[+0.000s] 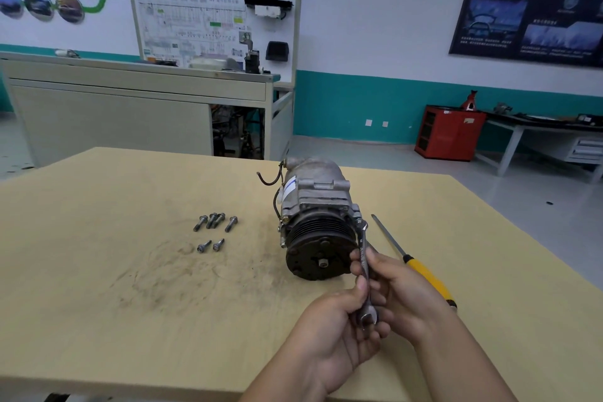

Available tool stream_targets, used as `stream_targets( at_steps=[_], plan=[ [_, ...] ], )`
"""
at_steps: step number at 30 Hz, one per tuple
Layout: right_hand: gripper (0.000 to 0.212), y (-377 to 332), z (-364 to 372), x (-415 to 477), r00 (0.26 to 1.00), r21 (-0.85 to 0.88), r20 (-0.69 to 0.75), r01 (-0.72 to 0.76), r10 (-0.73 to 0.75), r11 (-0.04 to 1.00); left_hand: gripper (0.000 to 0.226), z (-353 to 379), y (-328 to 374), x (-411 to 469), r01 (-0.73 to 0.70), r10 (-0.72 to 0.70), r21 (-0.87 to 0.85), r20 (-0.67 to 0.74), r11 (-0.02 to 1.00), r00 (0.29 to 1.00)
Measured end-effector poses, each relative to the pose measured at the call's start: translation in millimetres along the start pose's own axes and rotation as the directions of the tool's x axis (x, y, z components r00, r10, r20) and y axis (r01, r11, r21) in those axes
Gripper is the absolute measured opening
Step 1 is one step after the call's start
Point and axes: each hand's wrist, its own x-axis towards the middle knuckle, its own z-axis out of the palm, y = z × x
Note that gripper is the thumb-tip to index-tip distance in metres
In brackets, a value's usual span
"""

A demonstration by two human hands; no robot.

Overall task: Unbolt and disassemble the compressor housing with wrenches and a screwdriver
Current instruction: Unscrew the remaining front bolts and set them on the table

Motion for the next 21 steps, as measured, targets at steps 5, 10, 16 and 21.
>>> stream_targets(
  at_steps=[5, 10, 16, 21],
  plan=[
    [0.022, 3.4, -0.4, 5.1, 0.997, -0.056, -0.071, 0.01, -0.014, 0.998, 0.037, -2.4, -7.7, 4.5, 0.038, -0.038, 0.044, -0.004, 0.998, 0.999],
    [0.022, 4.4, -6.4, 9.2, 0.988, -0.229, -0.147, 0.017, -0.052, 0.973, 0.031, 3.7, -18.7, 12.0, -0.054, 0.069, 0.281, -0.045, 0.958, 0.997],
    [0.025, -3.5, -12.7, 8.2, 0.979, -0.313, -0.171, 0.049, -0.107, 0.949, 0.03, 9.7, -22.4, 18.2, -0.113, 0.146, 0.332, -0.077, 0.936, 0.986],
    [0.026, -12.5, -14.7, 6.7, 0.972, -0.407, -0.192, 0.046, -0.135, 0.912, 0.028, 16.4, -21.4, 19.4, -0.162, 0.183, 0.295, -0.042, 0.942, 0.982]
  ],
)
